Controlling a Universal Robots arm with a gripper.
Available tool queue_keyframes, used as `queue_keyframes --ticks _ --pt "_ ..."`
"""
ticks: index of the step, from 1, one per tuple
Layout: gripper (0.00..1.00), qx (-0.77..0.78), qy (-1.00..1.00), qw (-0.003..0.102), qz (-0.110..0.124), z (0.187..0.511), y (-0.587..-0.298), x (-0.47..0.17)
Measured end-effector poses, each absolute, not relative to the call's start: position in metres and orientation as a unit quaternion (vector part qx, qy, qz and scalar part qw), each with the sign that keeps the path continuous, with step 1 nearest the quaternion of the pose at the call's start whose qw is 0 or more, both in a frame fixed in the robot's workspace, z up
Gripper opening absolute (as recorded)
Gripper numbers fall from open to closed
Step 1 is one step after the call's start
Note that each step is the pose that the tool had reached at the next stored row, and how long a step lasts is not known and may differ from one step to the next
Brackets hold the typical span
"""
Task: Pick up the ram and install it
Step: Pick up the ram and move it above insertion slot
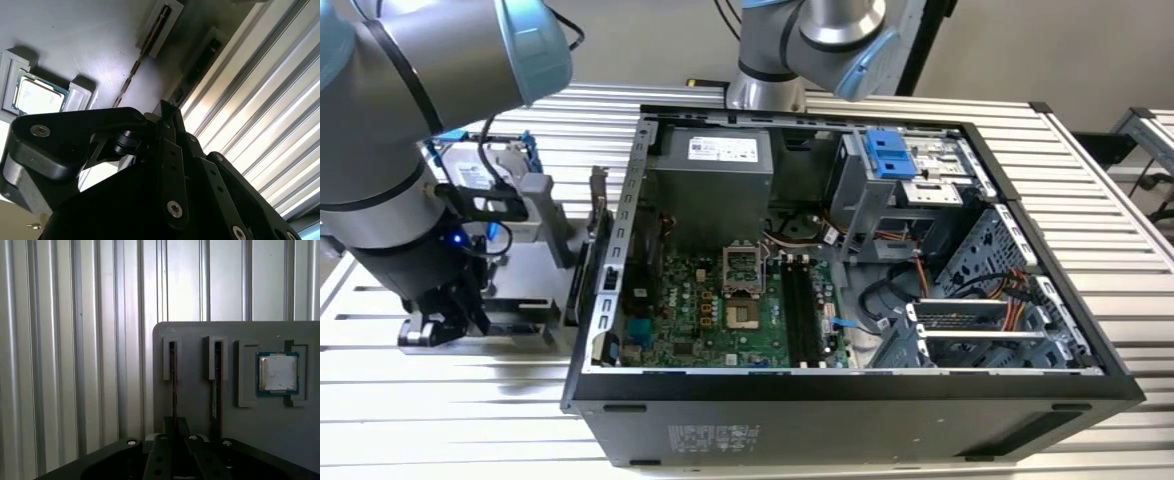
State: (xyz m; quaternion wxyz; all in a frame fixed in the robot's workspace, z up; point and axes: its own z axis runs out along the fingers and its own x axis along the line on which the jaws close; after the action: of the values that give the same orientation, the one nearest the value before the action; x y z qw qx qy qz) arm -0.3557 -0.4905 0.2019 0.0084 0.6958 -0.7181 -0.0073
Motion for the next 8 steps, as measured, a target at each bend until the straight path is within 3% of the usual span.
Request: queue_keyframes --ticks 8 --pt "0.0 0.696 -0.718 0.008 -0.007 0.2112 -0.4905 -0.3557"
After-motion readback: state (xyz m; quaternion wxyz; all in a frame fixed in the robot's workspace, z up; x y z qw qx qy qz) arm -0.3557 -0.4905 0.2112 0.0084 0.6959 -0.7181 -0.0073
